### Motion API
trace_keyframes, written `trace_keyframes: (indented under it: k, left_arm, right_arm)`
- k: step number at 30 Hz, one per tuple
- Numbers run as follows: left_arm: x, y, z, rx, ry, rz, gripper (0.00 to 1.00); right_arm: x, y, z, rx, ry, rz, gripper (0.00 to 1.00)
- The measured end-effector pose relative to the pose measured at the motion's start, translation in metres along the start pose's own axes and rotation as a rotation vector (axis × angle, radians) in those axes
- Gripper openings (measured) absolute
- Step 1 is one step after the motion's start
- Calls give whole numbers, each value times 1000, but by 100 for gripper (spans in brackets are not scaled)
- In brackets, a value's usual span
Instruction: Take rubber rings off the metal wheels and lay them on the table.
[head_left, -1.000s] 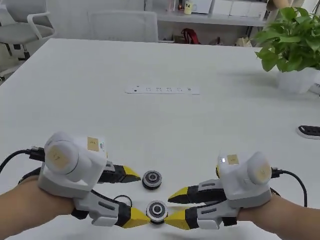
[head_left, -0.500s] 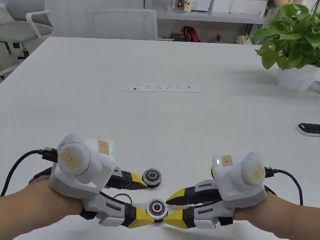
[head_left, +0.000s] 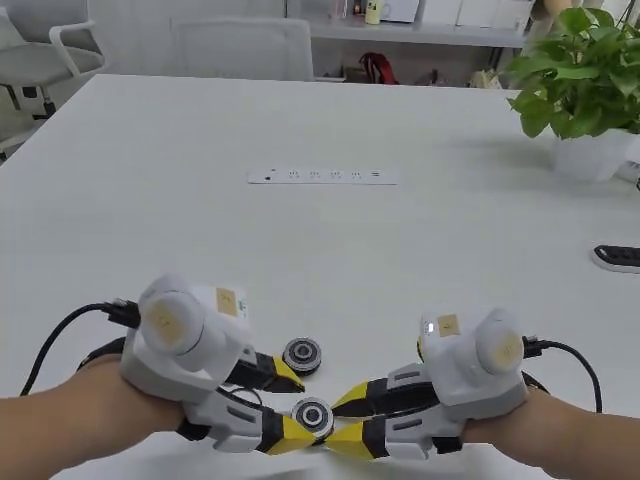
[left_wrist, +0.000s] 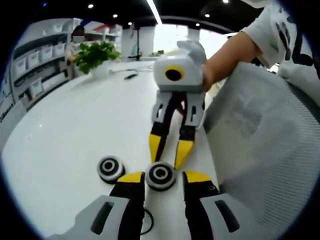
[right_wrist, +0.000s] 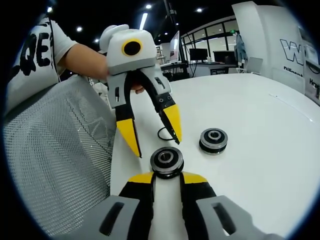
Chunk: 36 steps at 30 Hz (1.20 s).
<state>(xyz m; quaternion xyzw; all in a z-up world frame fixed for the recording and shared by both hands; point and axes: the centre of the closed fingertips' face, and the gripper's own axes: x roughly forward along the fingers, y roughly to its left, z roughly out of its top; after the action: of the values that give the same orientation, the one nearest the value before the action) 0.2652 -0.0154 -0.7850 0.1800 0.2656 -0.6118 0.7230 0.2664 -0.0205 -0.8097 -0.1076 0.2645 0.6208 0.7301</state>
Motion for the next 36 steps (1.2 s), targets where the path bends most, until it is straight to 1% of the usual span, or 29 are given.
trace_keyframes:
  k: [7, 12, 14, 22, 24, 27, 30, 32, 36]
  left_arm:
    - [6, -2, -3, -1, 12, -1, 26]
    - [9, -2, -2, -9, 8, 2, 22]
    - [10, -1, -3, -10, 12, 5, 21]
    - [10, 4, -3, -6, 4, 38, 14]
    - [10, 4, -3, 3, 2, 37, 14]
    - [10, 2, -3, 41, 9, 49, 14]
    - [10, 3, -3, 33, 6, 52, 14]
    - [10, 3, -4, 43, 5, 55, 14]
    - [10, 3, -3, 41, 2, 61, 14]
  right_arm:
    - [0, -1, 0, 2, -2, -1, 15]
    - [0, -1, 0, 7, -6, -1, 16]
    - [0, -1, 0, 6, -6, -2, 16]
    - [0, -1, 0, 14, -10, -3, 15]
    - [0, -1, 0, 11, -10, -4, 15]
    - [0, 0, 0, 7, -9, -5, 15]
    - [0, -1, 0, 18, -10, -6, 15]
    - [0, -1, 0, 20, -8, -6, 14]
    - [-1, -1, 0, 25, -6, -7, 14]
